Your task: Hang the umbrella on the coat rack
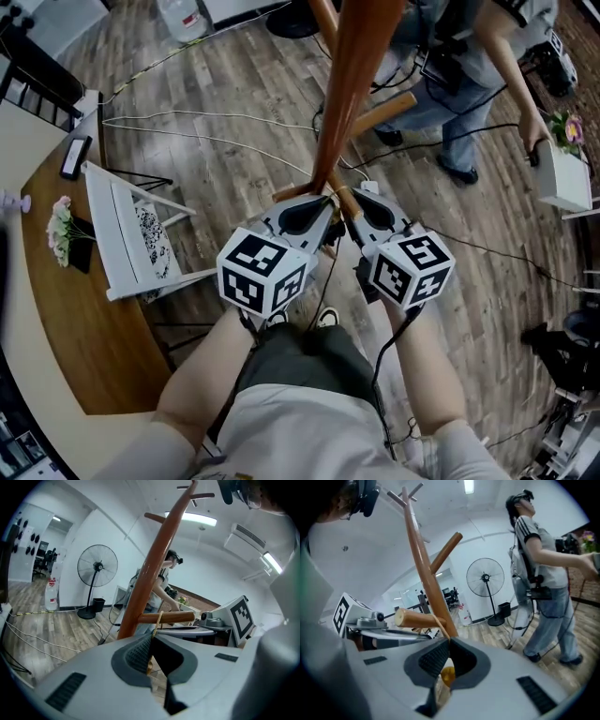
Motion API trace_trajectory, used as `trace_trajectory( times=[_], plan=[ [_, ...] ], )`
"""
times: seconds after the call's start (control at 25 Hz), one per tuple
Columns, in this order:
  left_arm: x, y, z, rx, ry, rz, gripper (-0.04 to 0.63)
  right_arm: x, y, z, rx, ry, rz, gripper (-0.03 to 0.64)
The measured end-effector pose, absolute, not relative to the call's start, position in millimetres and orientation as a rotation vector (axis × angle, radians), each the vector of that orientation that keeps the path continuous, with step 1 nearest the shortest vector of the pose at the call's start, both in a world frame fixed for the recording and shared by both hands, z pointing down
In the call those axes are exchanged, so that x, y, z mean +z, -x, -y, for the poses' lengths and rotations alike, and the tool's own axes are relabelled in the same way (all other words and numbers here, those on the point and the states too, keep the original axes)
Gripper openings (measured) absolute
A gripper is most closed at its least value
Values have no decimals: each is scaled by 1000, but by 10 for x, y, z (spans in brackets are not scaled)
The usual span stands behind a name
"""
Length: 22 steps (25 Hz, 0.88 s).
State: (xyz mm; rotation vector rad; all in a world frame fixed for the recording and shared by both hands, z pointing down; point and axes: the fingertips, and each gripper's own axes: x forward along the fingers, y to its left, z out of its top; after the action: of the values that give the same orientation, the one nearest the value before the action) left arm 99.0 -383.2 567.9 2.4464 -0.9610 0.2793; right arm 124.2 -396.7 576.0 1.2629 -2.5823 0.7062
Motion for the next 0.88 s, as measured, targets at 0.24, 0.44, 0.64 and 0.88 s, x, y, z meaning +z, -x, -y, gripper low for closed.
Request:
trace_trajectory(
  times=[0.24,0.44,0.64,0.88],
  plan=[
    [5810,-919,3898,286,-2413,995,18,5913,-1124,4017,699,-1252,2556,28],
    [5839,-772,3870,299,-2382,1022,26,5845,-1245,4019,705,-1295,2533,35],
    [5666,-625,3807,312,-2393,1053,26,5619,-1374,3899,676,-1339,2494,22],
    [5185,-523,3665,348,-2460,1079,18,5060,-1511,3694,591,-1369,2477,5]
  ],
)
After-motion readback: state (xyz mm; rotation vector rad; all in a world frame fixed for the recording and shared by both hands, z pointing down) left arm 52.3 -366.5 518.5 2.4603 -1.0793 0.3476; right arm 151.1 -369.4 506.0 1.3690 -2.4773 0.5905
